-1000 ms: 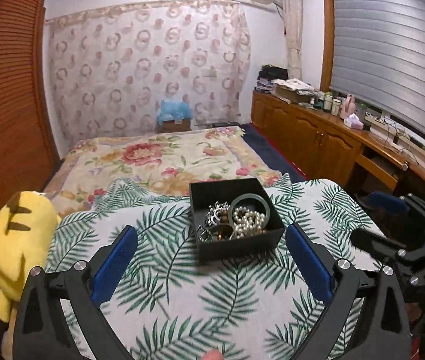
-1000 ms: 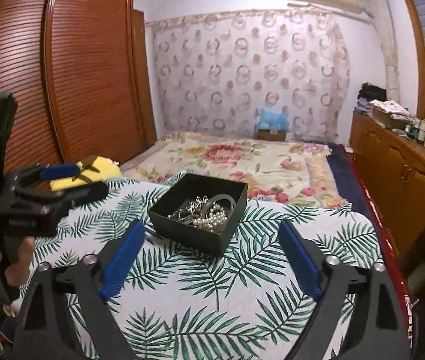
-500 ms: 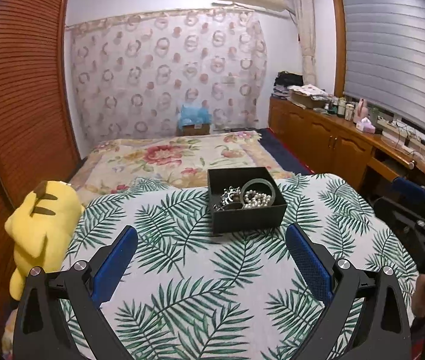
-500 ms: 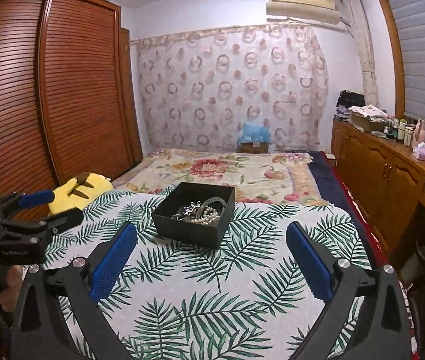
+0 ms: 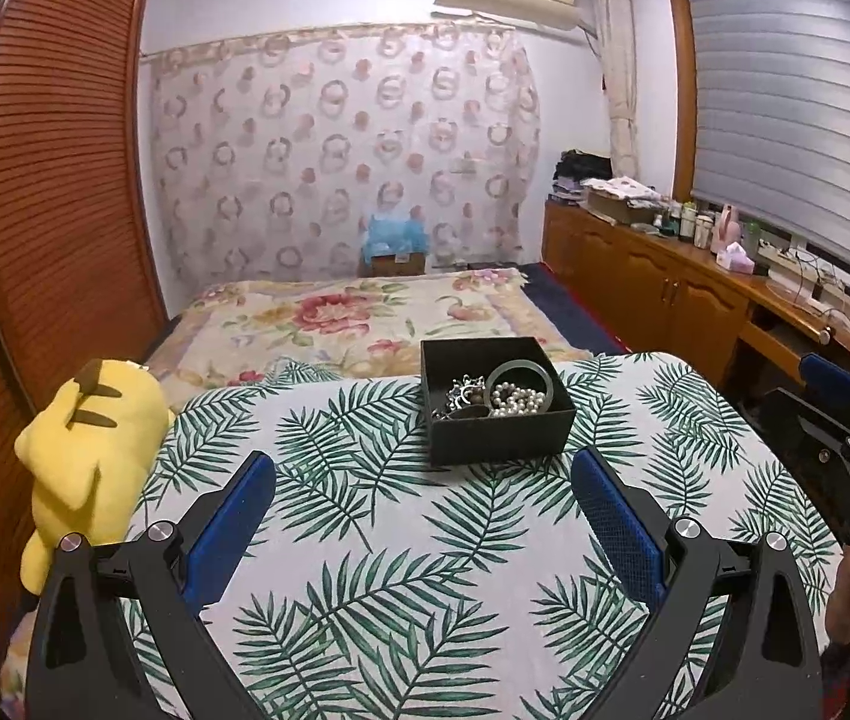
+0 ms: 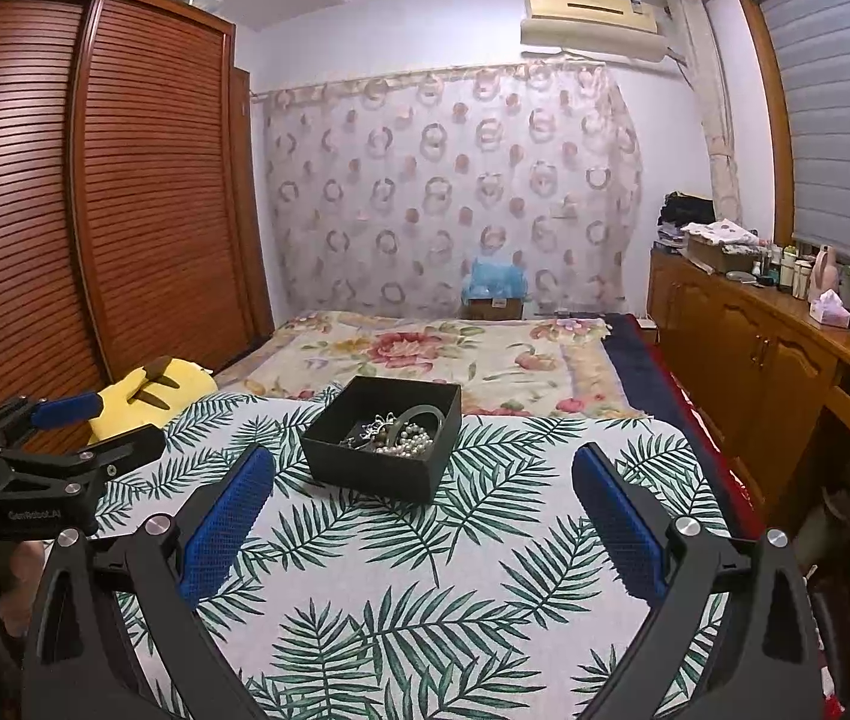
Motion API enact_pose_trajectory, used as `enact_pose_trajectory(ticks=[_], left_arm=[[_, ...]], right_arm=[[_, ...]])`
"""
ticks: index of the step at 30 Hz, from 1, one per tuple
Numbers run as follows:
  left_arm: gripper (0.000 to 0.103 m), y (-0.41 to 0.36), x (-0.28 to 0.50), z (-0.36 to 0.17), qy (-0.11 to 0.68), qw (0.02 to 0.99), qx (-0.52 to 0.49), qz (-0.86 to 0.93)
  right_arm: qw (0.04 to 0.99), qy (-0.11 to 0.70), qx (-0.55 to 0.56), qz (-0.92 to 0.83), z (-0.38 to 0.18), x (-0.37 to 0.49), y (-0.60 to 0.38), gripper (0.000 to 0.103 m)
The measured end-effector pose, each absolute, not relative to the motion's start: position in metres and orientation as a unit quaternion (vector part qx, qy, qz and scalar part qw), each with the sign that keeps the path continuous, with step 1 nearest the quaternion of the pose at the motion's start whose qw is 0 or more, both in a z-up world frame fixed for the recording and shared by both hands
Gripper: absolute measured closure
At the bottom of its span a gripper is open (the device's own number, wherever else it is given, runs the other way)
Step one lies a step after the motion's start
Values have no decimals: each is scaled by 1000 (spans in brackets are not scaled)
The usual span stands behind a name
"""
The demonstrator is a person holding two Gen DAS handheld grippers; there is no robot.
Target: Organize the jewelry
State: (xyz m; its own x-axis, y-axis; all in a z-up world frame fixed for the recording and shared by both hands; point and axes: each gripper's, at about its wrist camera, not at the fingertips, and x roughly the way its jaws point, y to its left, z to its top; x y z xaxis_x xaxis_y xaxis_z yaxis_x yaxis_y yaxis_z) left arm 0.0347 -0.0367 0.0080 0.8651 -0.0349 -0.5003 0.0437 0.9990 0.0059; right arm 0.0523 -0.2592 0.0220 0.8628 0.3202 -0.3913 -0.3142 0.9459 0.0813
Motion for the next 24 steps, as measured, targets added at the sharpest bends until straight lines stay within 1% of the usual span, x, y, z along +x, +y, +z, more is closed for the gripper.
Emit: enact_pose_trajectory(ticks=[24], left_arm=[[8, -42, 29, 13, 254, 967, 4, -24]], right_arm=[[963, 214, 8, 162, 16, 57, -254, 3]])
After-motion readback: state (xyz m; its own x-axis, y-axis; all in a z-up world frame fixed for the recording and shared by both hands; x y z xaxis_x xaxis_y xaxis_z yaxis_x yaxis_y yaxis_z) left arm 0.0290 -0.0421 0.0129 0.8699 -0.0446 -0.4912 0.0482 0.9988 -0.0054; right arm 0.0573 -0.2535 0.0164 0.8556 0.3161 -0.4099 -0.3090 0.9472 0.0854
